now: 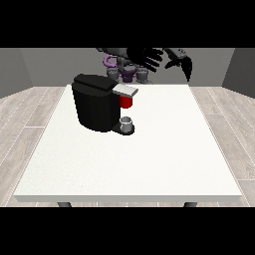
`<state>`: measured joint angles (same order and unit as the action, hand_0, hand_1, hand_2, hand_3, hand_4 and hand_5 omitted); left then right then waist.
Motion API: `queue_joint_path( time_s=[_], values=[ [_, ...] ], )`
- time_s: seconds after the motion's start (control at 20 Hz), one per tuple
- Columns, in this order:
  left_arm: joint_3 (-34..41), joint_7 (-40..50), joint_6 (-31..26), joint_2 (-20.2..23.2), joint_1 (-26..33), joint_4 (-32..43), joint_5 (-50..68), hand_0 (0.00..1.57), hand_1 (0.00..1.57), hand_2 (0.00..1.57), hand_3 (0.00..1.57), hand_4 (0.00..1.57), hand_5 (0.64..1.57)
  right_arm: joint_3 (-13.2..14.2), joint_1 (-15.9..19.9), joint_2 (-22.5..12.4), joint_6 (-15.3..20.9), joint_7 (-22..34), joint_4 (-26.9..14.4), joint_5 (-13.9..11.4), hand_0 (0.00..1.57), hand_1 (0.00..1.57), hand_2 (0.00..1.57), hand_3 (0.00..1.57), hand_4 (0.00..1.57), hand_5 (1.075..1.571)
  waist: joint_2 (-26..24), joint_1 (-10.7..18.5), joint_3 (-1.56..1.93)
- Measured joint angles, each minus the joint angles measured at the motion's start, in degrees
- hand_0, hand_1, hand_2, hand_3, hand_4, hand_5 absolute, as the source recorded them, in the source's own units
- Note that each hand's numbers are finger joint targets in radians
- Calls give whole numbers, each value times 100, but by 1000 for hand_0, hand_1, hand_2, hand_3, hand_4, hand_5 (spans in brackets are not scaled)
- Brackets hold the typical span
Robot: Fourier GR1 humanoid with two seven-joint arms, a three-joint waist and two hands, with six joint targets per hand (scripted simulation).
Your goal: Insert the coffee pod into the coffee machine and close the lid
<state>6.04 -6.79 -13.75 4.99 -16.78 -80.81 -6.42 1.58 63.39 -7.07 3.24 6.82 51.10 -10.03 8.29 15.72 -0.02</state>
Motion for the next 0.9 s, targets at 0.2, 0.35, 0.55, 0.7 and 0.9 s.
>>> queue_joint_path(
  time_s=[0.2, 0.35, 0.55, 0.7, 0.9],
  values=[
    [45, -65, -29, 65, -25, -18, 52, 0, 0, 0, 0, 382, 1571, -48, 190, 47, 19, -82, -140, -126, 0, 0, 0, 0, 0, 1571, 112, 78, 0],
    [-41, -115, -78, 43, -4, -123, 58, 0, 0, 0, 0, 424, 1571, 29, 450, -93, -8, -96, -293, -184, 0, 0, 0, 0, 0, 1571, 228, 228, 0],
    [-21, -80, -154, 94, -183, -154, 144, 0, 0, 0, 0, 399, 1571, 108, 894, -207, 0, -11, -456, -255, 0, 0, 0, 0, 0, 1571, 401, 388, 1],
    [21, -63, -235, 164, -288, -157, 223, 0, 0, 0, 0, 395, 1571, 101, 1064, -202, 50, -59, -571, -339, 0, 0, 0, 0, 0, 1571, 549, 500, -1],
    [-63, 14, -304, 147, -342, -297, 264, 0, 0, 0, 0, 362, 1571, 211, 1318, -231, 106, -46, -760, -345, 0, 0, 0, 0, 0, 1571, 640, 710, 0]
  ],
)
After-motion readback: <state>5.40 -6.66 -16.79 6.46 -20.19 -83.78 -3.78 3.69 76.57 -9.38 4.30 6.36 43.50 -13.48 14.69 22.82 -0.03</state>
